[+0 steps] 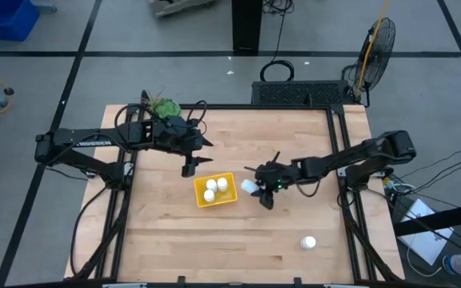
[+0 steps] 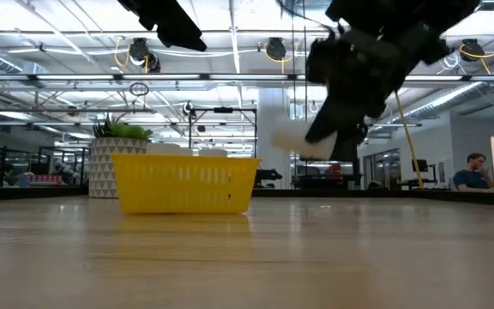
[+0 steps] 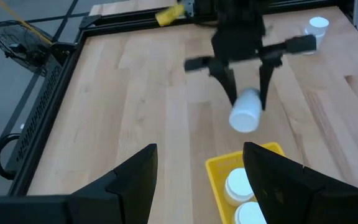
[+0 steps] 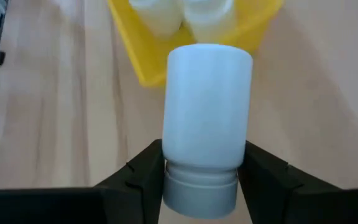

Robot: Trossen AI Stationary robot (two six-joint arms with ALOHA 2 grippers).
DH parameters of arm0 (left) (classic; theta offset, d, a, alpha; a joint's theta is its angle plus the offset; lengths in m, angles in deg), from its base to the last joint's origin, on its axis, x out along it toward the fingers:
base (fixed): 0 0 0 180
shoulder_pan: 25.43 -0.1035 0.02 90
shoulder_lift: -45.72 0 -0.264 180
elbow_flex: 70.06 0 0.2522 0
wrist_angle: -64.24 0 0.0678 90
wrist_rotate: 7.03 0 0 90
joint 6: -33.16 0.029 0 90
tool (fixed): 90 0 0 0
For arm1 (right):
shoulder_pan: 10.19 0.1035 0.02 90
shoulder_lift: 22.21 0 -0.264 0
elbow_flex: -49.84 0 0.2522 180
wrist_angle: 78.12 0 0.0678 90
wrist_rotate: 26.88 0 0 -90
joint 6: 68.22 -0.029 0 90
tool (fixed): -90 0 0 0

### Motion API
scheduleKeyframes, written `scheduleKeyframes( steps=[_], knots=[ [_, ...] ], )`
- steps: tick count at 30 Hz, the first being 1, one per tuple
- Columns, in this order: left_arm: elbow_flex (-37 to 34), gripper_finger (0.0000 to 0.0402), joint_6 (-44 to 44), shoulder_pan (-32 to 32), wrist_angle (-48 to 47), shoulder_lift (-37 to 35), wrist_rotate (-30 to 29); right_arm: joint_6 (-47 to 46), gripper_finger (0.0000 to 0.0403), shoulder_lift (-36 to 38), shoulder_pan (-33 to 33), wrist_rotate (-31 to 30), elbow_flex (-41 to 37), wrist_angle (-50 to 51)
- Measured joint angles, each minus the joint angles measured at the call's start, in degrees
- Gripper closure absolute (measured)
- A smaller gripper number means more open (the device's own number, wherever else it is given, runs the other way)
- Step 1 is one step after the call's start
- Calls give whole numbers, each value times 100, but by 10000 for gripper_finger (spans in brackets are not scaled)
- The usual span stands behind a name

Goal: Pick and place pill bottles into a basket
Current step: Put the white medicine bottle into the yellow bin

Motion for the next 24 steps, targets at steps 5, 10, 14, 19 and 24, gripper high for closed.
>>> scheduleKeyframes(
  steps=[5,10,14,19,24],
  knots=[
    [0,160,-13,-2,35,0,-2,374,246,796,24,-455,779,1774],
    [0,160,-43,-2,168,0,2,720,246,973,104,-1510,2633,4562],
    [0,160,-152,13,412,0,7,783,246,758,127,-1874,4059,6037],
    [0,160,-198,13,671,2,-36,686,246,268,103,-2137,5038,7462],
    [1,160,-220,-4,1374,50,-33,804,246,-205,105,-1978,5353,7846]
  ],
)
